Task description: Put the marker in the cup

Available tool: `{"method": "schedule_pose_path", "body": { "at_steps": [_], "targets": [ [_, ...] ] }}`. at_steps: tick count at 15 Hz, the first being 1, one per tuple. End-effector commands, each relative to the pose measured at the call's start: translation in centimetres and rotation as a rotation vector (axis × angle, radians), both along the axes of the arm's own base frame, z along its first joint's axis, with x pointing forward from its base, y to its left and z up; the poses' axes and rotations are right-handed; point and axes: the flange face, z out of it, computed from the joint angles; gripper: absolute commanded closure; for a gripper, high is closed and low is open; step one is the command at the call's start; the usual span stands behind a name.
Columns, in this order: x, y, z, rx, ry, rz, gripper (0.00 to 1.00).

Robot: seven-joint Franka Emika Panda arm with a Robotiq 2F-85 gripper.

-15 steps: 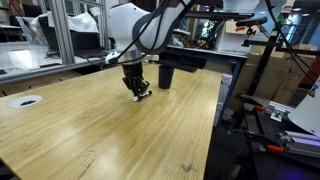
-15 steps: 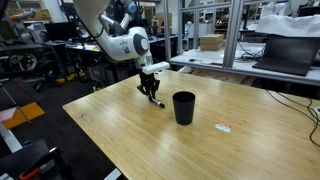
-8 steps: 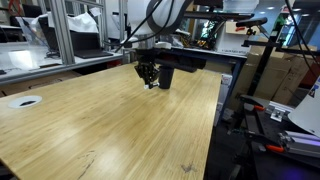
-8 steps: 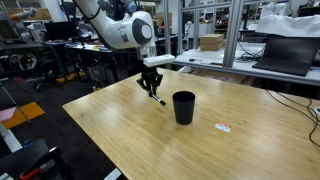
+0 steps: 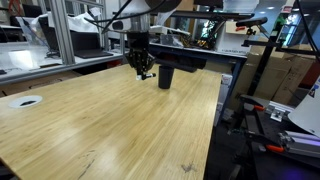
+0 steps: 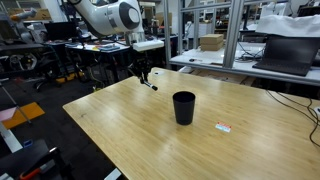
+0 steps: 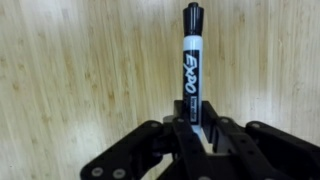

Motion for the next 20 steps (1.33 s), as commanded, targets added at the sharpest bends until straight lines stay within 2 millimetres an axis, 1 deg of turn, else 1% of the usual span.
{"method": "schedule_pose_path", "body": {
  "at_steps": [1,3,5,7,9,10,11,13,15,16,20],
  "targets": [
    [-1.2,-1.6,4.4,0.030,-0.004,0.010,0.95],
    [-1.7,-3.5,6.7,0.087,-0.047,0.028,0.95],
    [-2.6,-6.5,7.9,0.154,-0.094,0.024,0.95],
    [-3.6,-10.1,7.7,0.219,-0.126,-0.005,0.95],
    [-4.9,-14.6,6.5,0.294,-0.162,-0.032,0.95],
    [-5.4,-16.4,5.7,0.332,-0.178,-0.042,0.95],
    [-5.7,-18.0,4.8,0.372,-0.195,-0.047,0.95],
    [-5.8,-20.7,3.8,0.446,-0.222,-0.033,0.95],
    [-6.0,-22.0,4.2,0.502,-0.242,-0.007,0.95],
    [-5.9,-22.1,4.5,0.520,-0.255,0.010,0.95],
    [-5.3,-21.1,5.3,0.589,-0.294,0.029,0.95]
  ]
}}
